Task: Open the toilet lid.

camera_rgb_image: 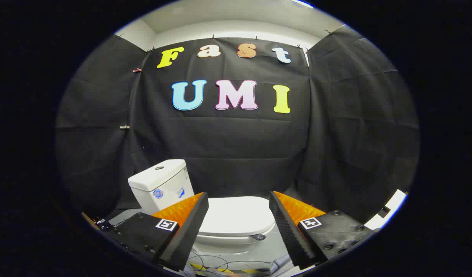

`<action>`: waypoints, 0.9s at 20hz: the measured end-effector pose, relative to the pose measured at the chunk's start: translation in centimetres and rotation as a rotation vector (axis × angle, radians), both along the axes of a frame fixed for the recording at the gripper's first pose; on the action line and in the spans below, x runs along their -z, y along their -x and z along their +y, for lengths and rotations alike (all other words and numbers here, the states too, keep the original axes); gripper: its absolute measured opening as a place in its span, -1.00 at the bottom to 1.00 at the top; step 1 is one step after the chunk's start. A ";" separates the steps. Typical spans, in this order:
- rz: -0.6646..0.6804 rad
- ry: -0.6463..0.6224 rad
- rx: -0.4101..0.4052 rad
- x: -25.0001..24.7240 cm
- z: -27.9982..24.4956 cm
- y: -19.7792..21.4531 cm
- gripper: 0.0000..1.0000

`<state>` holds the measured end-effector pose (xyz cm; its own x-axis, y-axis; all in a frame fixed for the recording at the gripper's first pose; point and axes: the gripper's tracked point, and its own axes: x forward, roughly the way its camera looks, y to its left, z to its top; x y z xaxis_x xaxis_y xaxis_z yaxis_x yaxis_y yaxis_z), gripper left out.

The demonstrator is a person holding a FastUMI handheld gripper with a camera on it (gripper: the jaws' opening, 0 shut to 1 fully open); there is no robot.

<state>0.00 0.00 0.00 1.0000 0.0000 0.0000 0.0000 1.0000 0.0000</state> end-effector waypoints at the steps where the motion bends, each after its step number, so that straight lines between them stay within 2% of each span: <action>1: 0.005 0.002 -0.001 0.1 0.2 0.0 0.98; 18: 0.015 -0.015 -0.007 0.0 0.4 -0.2 0.99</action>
<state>0.16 0.39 -0.02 0.9999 0.0070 -0.0152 -0.0067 0.9999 0.0147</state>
